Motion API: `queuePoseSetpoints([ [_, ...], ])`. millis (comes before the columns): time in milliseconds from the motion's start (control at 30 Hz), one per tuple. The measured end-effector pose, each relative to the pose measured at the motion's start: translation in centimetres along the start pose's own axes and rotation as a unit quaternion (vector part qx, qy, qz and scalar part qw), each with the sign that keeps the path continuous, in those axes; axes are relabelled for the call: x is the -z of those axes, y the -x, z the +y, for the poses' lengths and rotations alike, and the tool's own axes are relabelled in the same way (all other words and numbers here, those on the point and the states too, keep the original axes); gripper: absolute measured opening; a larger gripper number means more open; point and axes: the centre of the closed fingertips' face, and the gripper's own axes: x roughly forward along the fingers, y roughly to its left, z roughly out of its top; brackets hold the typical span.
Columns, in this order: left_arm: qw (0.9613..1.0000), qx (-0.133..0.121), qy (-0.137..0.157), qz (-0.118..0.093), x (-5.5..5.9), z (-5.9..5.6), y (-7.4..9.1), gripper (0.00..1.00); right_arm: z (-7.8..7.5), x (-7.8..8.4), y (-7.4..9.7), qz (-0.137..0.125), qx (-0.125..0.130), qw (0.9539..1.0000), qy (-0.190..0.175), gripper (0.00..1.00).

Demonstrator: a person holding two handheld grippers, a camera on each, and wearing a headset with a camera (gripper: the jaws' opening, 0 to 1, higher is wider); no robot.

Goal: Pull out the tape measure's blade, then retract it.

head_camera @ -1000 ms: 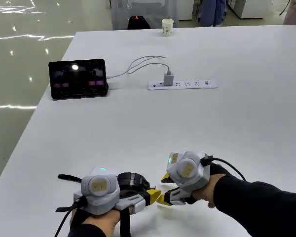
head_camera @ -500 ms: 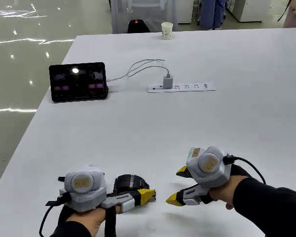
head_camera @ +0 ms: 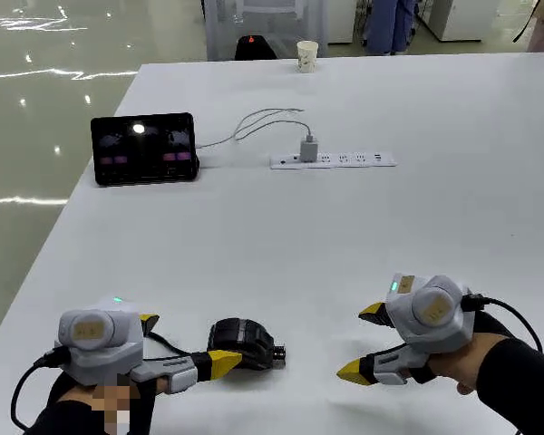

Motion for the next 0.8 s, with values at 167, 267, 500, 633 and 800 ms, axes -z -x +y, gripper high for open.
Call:
queuePoseSetpoints([
  [167, 0.9997, -0.015, -0.020, 0.009, 0.3, 1.5, 0.9, 0.99, -0.3, 0.8, 1.1, -0.010, 0.004, 0.9999, -0.012, 0.60],
  [267, 0.9997, -0.016, -0.016, 0.014, 0.6, 2.2, 1.5, 0.99, -0.8, 1.3, 1.8, -0.016, 0.012, 0.9997, -0.016, 0.61],
  [500, 0.9996, 0.010, 0.005, 0.028, 1.4, 2.6, 3.1, 0.99, -1.2, 3.4, 3.6, -0.018, 0.022, 0.9991, -0.031, 0.68],
  [633, 0.9988, -0.006, -0.024, 0.042, 1.6, 3.8, 3.8, 0.99, -1.7, 4.6, 4.5, -0.022, 0.032, 0.9980, -0.050, 0.73],
  [800, 0.9971, -0.005, -0.059, 0.049, 1.5, 3.9, 4.5, 0.99, -2.3, 5.8, 5.8, -0.026, 0.042, 0.9966, -0.066, 0.80],
])
